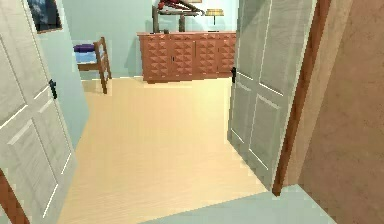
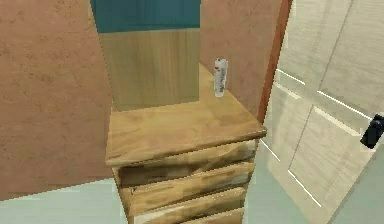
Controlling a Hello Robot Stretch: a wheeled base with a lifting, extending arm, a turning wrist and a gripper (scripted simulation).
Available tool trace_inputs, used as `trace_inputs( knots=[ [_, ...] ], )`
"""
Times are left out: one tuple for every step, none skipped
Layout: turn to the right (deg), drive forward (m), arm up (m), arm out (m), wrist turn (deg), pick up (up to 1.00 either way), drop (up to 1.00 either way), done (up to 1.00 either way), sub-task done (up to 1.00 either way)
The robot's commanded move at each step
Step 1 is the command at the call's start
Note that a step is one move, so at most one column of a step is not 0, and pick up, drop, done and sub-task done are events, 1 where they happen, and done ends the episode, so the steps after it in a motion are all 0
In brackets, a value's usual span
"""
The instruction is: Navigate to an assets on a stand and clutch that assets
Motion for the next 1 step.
trace_inputs(
  knots=[
    [6.0, 0.00, 0.00, 0.00, 0.0, 0.00, 0.00, 0.00, 0.00]
  ],
)
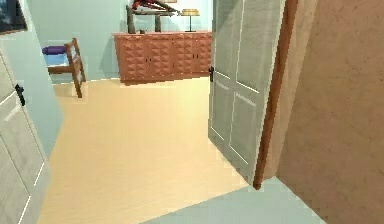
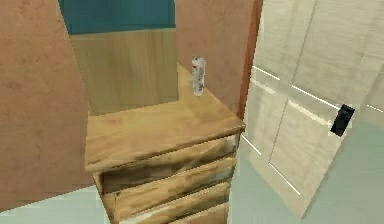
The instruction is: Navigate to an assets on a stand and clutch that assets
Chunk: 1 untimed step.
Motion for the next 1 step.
trace_inputs(
  knots=[
    [0.0, 0.25, 0.00, 0.00, 0.0, 0.00, 0.00, 0.00, 0.00]
  ],
)
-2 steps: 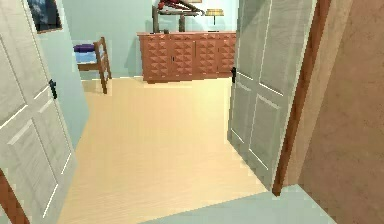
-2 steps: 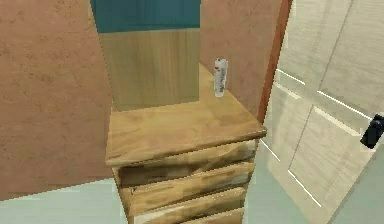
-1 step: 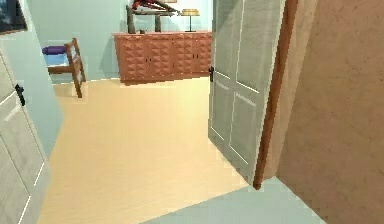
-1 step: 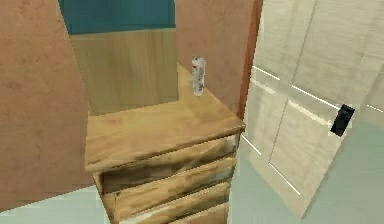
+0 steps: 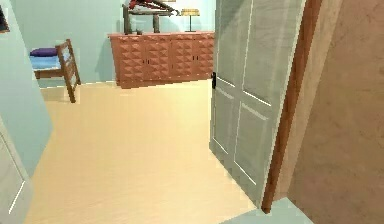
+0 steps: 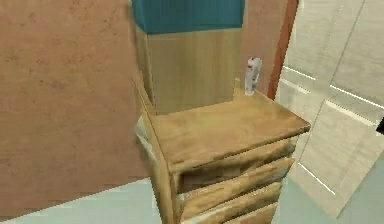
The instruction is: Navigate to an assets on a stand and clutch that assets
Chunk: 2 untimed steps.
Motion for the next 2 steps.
trace_inputs(
  knots=[
    [-9.0, 0.00, 0.00, 0.00, 0.0, 0.00, 0.00, 0.00, 0.00],
    [0.0, 1.00, 0.00, 0.00, 0.0, 0.00, 0.00, 0.00, 0.00]
  ],
)
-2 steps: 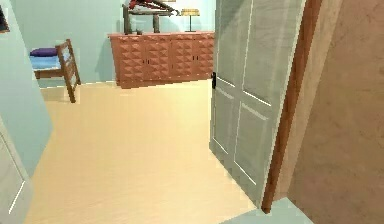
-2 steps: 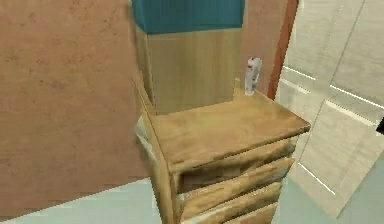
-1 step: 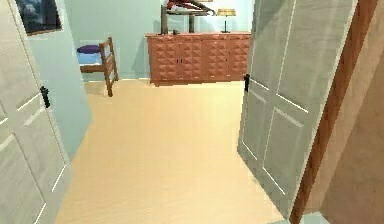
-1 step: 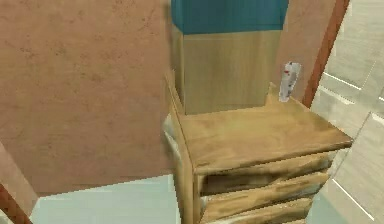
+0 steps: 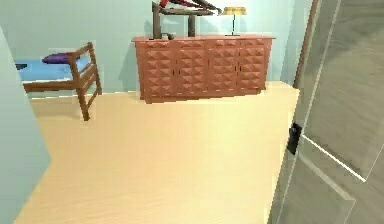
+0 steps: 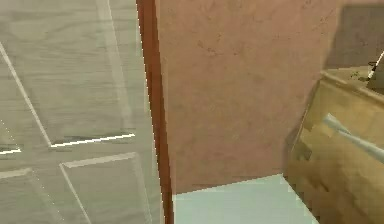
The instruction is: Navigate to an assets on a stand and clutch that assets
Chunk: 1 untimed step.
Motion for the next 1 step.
trace_inputs(
  knots=[
    [0.0, 1.00, 0.00, 0.00, 0.0, 0.00, 0.00, 0.00, 0.00]
  ],
)
